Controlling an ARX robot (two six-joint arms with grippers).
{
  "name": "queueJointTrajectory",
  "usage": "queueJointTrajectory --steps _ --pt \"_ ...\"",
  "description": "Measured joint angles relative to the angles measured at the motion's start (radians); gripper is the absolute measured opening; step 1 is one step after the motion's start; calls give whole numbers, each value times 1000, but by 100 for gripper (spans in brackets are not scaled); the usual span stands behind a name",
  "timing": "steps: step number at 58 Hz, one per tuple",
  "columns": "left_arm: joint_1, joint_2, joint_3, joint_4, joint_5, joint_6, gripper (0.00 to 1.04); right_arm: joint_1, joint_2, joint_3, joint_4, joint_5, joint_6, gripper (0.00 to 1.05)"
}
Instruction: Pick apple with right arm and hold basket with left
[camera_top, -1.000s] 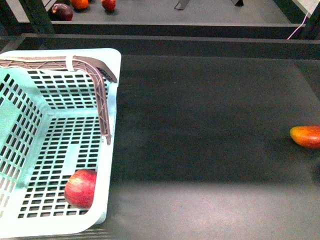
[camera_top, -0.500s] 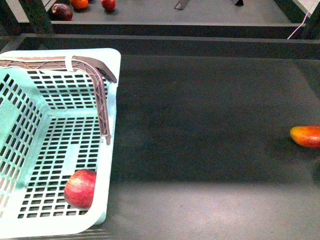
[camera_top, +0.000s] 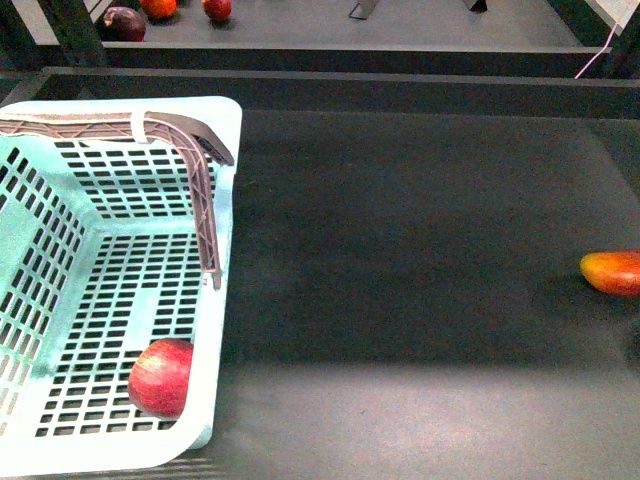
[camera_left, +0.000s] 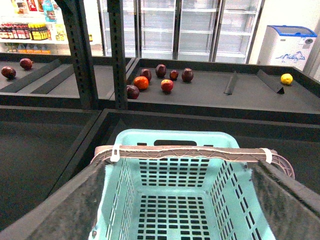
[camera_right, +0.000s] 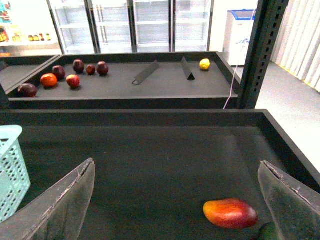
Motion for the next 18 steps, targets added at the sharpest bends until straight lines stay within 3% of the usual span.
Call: queueJointTrajectory --steps 3,18 --pt "0 0 0 0 0 2 99 0 0 0 0 0 0 96" --pt "0 0 0 0 0 2 98 0 0 0 0 0 0 96"
